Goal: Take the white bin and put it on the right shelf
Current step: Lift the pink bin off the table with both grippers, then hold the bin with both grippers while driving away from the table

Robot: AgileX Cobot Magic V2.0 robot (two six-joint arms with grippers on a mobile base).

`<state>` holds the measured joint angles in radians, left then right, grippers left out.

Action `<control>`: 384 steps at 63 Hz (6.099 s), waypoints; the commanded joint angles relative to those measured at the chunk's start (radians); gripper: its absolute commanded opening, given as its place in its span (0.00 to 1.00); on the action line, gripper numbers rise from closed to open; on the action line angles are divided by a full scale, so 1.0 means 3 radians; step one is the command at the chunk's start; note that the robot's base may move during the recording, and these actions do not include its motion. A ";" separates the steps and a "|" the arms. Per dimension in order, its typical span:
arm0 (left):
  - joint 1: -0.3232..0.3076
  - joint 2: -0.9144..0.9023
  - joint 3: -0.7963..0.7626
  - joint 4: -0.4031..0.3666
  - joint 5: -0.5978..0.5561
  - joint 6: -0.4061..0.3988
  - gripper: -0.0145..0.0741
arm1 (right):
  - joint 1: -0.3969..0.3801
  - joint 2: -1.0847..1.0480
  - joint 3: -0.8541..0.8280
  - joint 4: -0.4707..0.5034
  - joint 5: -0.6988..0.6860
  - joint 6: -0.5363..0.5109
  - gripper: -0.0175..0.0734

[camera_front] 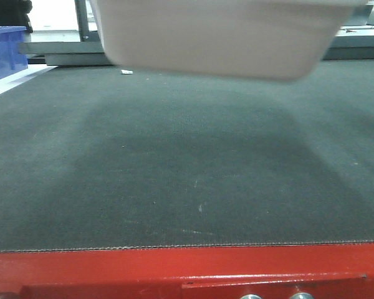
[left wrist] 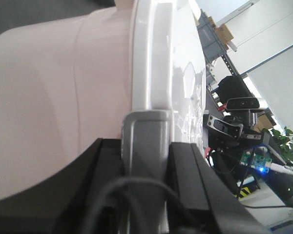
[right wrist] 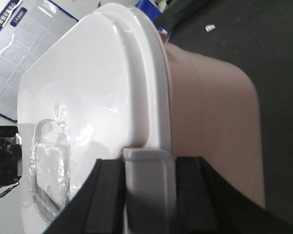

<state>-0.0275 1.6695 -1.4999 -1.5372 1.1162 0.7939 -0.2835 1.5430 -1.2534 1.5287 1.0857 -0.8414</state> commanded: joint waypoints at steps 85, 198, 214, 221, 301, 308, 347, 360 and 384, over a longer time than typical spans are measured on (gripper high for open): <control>-0.0269 -0.0808 -0.0533 -0.0147 0.0653 -0.0200 0.03 | 0.0306 -0.0625 -0.0092 0.0668 0.0599 -0.0077 0.26; -0.0269 -0.0808 -0.0533 -0.0147 0.0653 -0.0200 0.03 | 0.0306 -0.0625 -0.0092 0.0668 0.0450 -0.0077 0.26; -0.0269 -0.0808 -0.0533 -0.0147 0.0653 -0.0200 0.03 | 0.0306 -0.0625 -0.0092 0.0668 0.0450 -0.0077 0.26; -0.0269 -0.0808 -0.0533 -0.0147 0.0653 -0.0200 0.03 | 0.0306 -0.0625 -0.0092 0.0668 0.0450 -0.0077 0.26; -0.0269 -0.0808 -0.0533 -0.0147 0.0653 -0.0200 0.03 | 0.0306 -0.0625 -0.0092 0.0668 0.0450 -0.0077 0.26; -0.0269 -0.0808 -0.0533 -0.0147 0.0653 -0.0200 0.03 | 0.0306 -0.0625 -0.0092 0.0668 0.0450 -0.0077 0.26; -0.0269 -0.0808 -0.0533 -0.0147 0.0653 -0.0200 0.03 | 0.0306 -0.0625 -0.0092 0.0668 0.0450 -0.0077 0.26; -0.0269 -0.0808 -0.0533 -0.0147 0.0653 -0.0200 0.03 | 0.0306 -0.0625 -0.0092 0.0668 0.0450 -0.0077 0.26; -0.0269 -0.0808 -0.0533 -0.0147 0.0653 -0.0200 0.03 | 0.0306 -0.0625 -0.0092 0.0668 0.0450 -0.0077 0.26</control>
<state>-0.0517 1.4576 -1.6297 -1.5008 1.0506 0.7332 -0.2373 1.4099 -1.2419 1.5809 1.0052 -0.8508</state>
